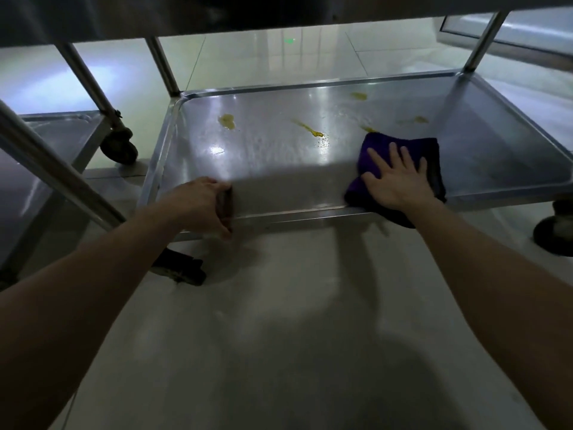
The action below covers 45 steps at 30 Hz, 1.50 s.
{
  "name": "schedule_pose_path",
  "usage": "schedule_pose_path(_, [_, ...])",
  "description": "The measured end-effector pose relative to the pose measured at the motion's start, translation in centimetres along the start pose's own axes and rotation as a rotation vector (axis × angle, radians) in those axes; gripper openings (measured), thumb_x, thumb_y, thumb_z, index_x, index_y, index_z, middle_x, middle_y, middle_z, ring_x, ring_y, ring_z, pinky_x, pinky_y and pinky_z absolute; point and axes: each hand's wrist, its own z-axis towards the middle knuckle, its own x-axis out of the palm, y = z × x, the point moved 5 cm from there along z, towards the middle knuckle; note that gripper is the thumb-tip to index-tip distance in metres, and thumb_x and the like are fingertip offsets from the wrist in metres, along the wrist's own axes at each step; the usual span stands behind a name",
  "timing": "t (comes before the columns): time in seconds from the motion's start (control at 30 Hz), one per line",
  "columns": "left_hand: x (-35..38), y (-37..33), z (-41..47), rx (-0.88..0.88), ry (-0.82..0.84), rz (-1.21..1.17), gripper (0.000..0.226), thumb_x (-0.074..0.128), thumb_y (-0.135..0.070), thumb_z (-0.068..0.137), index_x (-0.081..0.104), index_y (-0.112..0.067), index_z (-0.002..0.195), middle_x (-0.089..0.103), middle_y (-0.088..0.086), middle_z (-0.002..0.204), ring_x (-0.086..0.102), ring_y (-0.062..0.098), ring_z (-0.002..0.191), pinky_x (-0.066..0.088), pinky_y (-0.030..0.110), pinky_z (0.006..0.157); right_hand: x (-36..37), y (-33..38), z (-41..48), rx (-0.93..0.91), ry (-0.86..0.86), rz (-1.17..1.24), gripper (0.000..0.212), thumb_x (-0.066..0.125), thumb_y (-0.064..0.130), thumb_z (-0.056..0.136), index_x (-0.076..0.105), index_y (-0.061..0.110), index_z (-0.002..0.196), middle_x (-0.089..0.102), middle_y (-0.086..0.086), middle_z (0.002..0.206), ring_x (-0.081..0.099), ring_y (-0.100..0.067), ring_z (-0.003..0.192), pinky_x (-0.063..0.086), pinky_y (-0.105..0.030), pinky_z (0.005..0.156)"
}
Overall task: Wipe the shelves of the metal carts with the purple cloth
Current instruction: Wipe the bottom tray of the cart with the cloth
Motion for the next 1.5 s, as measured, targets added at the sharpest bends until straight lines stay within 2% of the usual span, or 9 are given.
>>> schedule_pose_path(0.23, [0.5,0.3,0.2,-0.021,-0.082,0.005,0.125,0.099,-0.066,0.059,0.043,-0.027,0.165,0.047,0.004,0.163,0.052,0.03,0.143,0.05,0.045,0.114,2.0,19.5,-2.2,-0.326,-0.005,-0.025,0.073,0.026,0.062,0.107,0.004,0.04,0.173,-0.011,-0.007,0.181,-0.013,-0.031,0.166,-0.014,-0.064,0.128])
schedule_pose_path(0.33, [1.0,0.9,0.3,-0.029,-0.127,0.013,0.126,0.099,-0.067,0.057,0.043,-0.03,0.164,0.047,0.003,0.165,0.054,0.029,0.142,0.051,0.044,0.108,2.3,22.1,-2.7,-0.43,0.018,-0.009,0.069,0.025,0.059,0.109,0.005,0.04,0.173,-0.01,-0.004,0.181,-0.014,-0.028,0.166,-0.014,-0.061,0.13])
schedule_pose_path(0.5, [1.6,2.3,0.8,-0.011,-0.158,-0.006,0.133,0.098,-0.07,0.056,0.035,-0.037,0.169,0.04,-0.004,0.171,0.05,0.026,0.148,0.051,0.044,0.112,1.3,12.8,-1.1,-0.352,-0.014,0.006,0.065,0.029,0.055,0.111,0.009,0.045,0.172,-0.005,0.007,0.181,-0.006,-0.017,0.167,-0.008,-0.051,0.133])
schedule_pose_path(0.7, [1.6,2.9,1.0,-0.011,-0.138,-0.018,0.136,0.097,-0.072,0.052,0.034,-0.039,0.169,0.037,-0.009,0.172,0.048,0.024,0.149,0.048,0.042,0.111,-0.1,-1.8,-0.3,-0.075,0.021,-0.001,0.065,0.026,0.057,0.112,0.003,0.045,0.171,-0.01,0.004,0.181,-0.007,-0.02,0.167,-0.006,-0.054,0.133])
schedule_pose_path(0.83, [1.2,3.2,0.7,-0.064,-0.031,-0.036,0.137,0.103,-0.065,0.05,0.037,-0.03,0.166,0.038,-0.001,0.169,0.051,0.028,0.144,0.049,0.042,0.113,0.7,0.3,-1.5,-0.092,0.065,-0.03,0.068,0.022,0.061,0.111,-0.003,0.044,0.171,-0.016,0.001,0.18,-0.013,-0.025,0.166,-0.01,-0.059,0.131])
schedule_pose_path(0.93, [0.7,1.7,0.4,-0.111,0.028,-0.021,0.138,0.095,-0.082,0.049,0.04,-0.022,0.161,0.039,0.007,0.163,0.046,0.031,0.143,0.045,0.044,0.119,0.9,1.9,-2.8,-0.088,0.149,-0.035,0.073,0.02,0.066,0.109,-0.011,0.042,0.17,-0.024,-0.001,0.179,-0.02,-0.028,0.165,-0.014,-0.061,0.13])
schedule_pose_path(1.1, [0.7,-7.8,0.9,0.117,-0.06,-0.011,0.137,0.076,-0.1,0.051,0.037,-0.028,0.161,0.04,0.003,0.166,0.039,0.03,0.149,0.038,0.043,0.12,0.6,3.7,-3.7,-0.138,0.231,-0.041,0.08,0.022,0.071,0.106,-0.013,0.04,0.17,-0.026,-0.007,0.178,-0.025,-0.037,0.163,-0.015,-0.068,0.126])
schedule_pose_path(1.33, [1.6,-13.0,4.0,0.21,-0.022,0.008,0.152,0.051,-0.11,0.037,0.021,-0.042,0.17,0.023,-0.005,0.174,0.022,0.026,0.156,0.033,0.048,0.124,1.4,3.4,-4.5,-0.202,-0.008,0.015,0.076,0.019,0.064,0.104,0.001,0.037,0.173,-0.013,-0.007,0.181,-0.016,-0.032,0.166,-0.014,-0.065,0.128])
schedule_pose_path(1.5, [1.5,-13.4,4.9,0.211,-0.047,-0.01,0.153,0.055,-0.111,0.032,0.028,-0.047,0.168,0.028,-0.009,0.169,0.024,0.024,0.153,0.035,0.051,0.123,0.2,-2.7,-3.9,-0.251,0.016,0.044,0.076,0.015,0.061,0.099,0.004,0.044,0.172,-0.01,0.007,0.181,-0.01,-0.017,0.167,-0.009,-0.052,0.133])
